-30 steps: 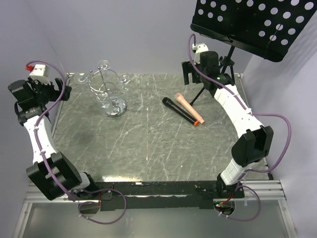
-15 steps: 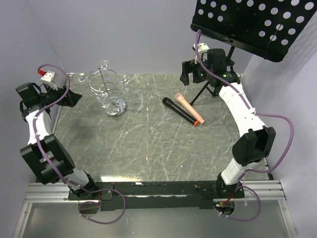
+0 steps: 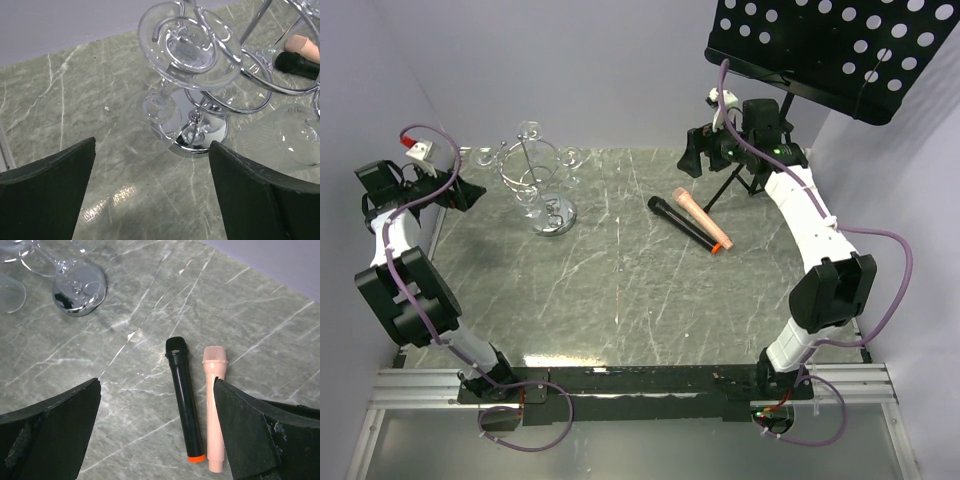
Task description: Take the wine glass off the wine glass rack
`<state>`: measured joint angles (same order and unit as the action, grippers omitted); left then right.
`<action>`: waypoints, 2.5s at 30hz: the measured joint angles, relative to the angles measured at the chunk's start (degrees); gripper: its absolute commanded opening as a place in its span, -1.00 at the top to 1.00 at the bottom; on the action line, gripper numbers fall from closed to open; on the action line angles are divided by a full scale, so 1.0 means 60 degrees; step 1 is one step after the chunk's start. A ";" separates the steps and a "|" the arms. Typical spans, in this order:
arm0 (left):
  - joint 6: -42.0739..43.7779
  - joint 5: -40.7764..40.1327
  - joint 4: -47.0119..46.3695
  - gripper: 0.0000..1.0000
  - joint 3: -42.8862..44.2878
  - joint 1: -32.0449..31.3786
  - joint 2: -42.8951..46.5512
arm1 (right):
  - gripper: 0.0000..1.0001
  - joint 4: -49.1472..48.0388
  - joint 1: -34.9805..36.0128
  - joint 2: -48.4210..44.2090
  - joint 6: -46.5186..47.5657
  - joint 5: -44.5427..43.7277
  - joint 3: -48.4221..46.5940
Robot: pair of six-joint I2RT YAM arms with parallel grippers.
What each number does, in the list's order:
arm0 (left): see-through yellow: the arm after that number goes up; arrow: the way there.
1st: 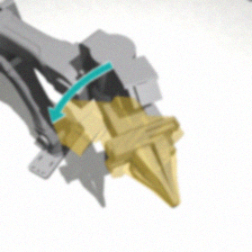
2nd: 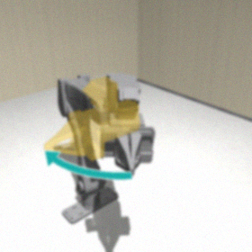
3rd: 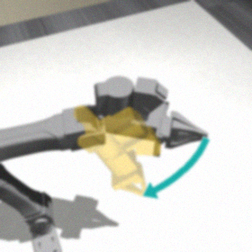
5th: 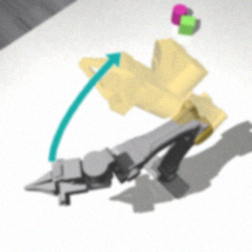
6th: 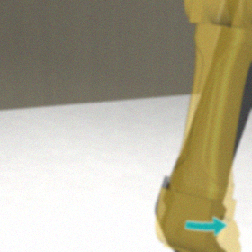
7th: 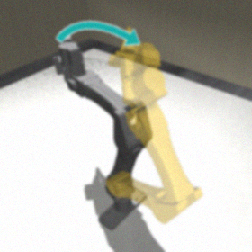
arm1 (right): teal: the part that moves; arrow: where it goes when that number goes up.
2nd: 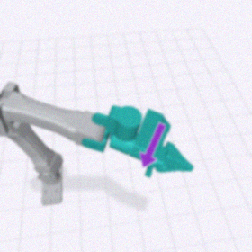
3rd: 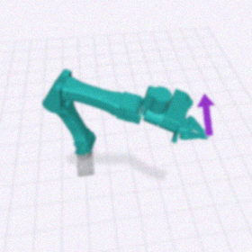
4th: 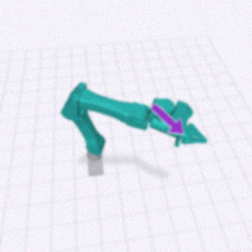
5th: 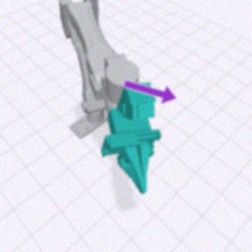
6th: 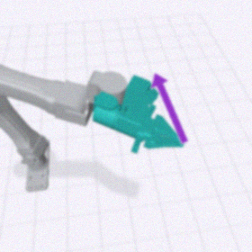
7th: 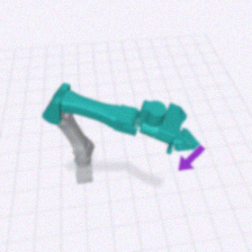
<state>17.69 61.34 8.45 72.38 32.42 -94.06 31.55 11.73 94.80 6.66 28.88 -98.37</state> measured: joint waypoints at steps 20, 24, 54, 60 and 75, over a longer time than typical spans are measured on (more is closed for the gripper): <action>-0.0576 0.1351 -0.1927 -0.36 0.0532 -0.0372 -0.1217 | -1.00 0.0918 -0.0415 0.0568 0.0754 -0.0849 -0.0102; -0.1231 0.1413 -0.3104 -0.31 0.0521 -0.0506 -0.1304 | -1.00 0.1279 -0.0579 0.0987 0.1016 -0.1133 -0.0568; -0.4288 0.2222 -0.7821 -0.13 0.0200 -0.0900 -0.2732 | -1.00 0.2903 -0.0539 0.1632 0.2404 -0.2313 -0.1730; -0.4379 0.2353 -0.8040 -0.13 0.0182 -0.0892 -0.2765 | -1.00 0.2929 -0.0168 0.1632 0.2517 -0.2455 -0.1730; -0.1887 0.2335 -0.5431 -0.04 0.0120 -0.0892 -0.2761 | -1.00 0.2932 -0.0025 0.1632 0.2546 -0.2594 -0.1730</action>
<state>6.37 75.35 -24.14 73.10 27.07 -110.63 49.15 11.57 104.60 21.93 13.32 -108.75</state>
